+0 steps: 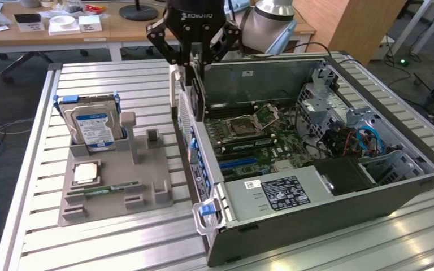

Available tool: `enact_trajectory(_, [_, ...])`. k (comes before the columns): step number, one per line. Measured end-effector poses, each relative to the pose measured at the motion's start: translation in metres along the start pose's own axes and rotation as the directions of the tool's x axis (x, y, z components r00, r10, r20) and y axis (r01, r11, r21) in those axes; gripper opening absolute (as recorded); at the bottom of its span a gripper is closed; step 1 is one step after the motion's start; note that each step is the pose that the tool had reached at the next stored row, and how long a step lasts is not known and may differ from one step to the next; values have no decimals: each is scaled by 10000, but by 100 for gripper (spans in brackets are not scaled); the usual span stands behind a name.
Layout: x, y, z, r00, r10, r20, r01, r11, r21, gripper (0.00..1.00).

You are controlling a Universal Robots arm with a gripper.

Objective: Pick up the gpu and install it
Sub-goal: 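Pick up the gpu and move the gpu toward the slot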

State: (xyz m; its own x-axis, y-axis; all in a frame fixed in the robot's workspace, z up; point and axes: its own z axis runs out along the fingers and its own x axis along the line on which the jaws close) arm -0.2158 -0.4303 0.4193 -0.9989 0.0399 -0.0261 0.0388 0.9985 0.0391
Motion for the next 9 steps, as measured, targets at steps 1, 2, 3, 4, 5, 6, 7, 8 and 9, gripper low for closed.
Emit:
enact_trajectory(1, [-34, 2, 1, 10000, 0, 0, 0, 10000, -5, 26])
enact_trajectory(2, [-72, 3, 3, 10000, -1, 0, 1, 10000, -9, 26])
enact_trajectory(3, [-105, 5, 3, 10000, 0, -1, 0, 10000, -12, 26])
enact_trajectory(4, [-136, 7, 4, 10000, 0, -1, 0, 10000, -14, 26])
enact_trajectory(5, [-169, 9, 5, 10000, 0, -1, 0, 10000, -14, 26])
enact_trajectory(6, [-199, 11, 6, 10000, 0, -1, 0, 10000, -15, 26])
enact_trajectory(7, [-230, 14, 7, 10000, 0, -1, 0, 10000, -16, 26])
enact_trajectory(8, [-263, 16, 8, 10000, -1, 0, 1, 10000, -18, 26])
enact_trajectory(9, [-290, 18, 9, 10000, 1, 0, -1, 10000, -17, 26])
